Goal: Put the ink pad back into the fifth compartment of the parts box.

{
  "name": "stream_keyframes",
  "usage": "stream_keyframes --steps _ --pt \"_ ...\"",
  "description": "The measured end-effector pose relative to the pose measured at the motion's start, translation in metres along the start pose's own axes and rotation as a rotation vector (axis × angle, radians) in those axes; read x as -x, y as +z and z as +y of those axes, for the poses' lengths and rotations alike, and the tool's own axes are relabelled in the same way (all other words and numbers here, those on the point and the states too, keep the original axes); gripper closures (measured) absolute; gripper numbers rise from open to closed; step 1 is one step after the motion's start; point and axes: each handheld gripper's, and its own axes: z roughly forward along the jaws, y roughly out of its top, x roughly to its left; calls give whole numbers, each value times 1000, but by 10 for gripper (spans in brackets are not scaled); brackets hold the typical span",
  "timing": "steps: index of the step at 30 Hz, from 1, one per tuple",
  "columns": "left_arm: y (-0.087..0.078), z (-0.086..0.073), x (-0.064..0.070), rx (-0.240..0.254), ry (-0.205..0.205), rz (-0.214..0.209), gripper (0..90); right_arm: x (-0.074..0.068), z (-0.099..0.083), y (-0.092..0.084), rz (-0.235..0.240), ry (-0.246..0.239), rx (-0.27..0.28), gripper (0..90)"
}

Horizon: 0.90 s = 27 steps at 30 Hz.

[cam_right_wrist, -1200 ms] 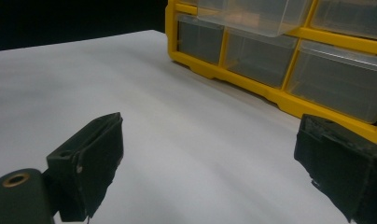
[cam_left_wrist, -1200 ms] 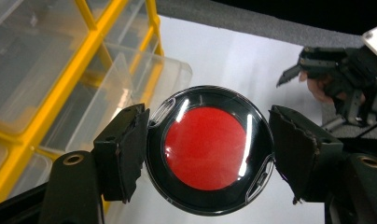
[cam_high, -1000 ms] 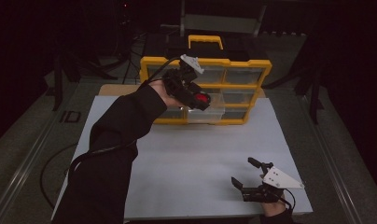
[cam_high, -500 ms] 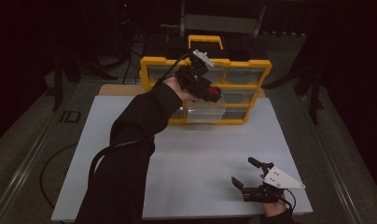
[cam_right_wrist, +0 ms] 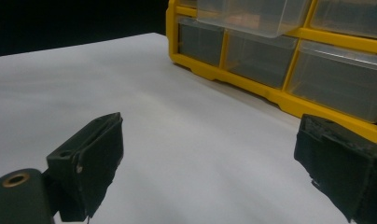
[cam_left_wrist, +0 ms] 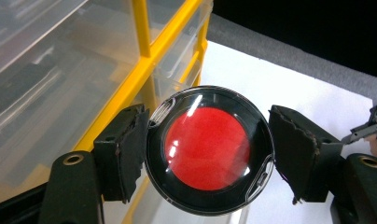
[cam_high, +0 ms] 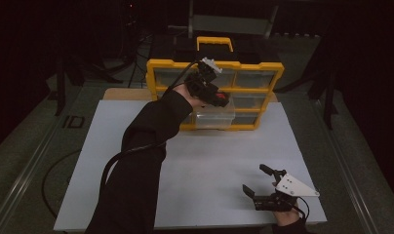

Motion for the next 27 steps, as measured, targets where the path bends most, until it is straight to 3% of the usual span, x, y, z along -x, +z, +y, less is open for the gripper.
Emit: stream_keyframes --steps 16,27 --pt "17 -9 -1 -32 -25 43 309 0 0 -1 2 4 2 82" --pt "21 -13 -5 -32 -61 42 297 1 0 -1 7 5 -1 82"
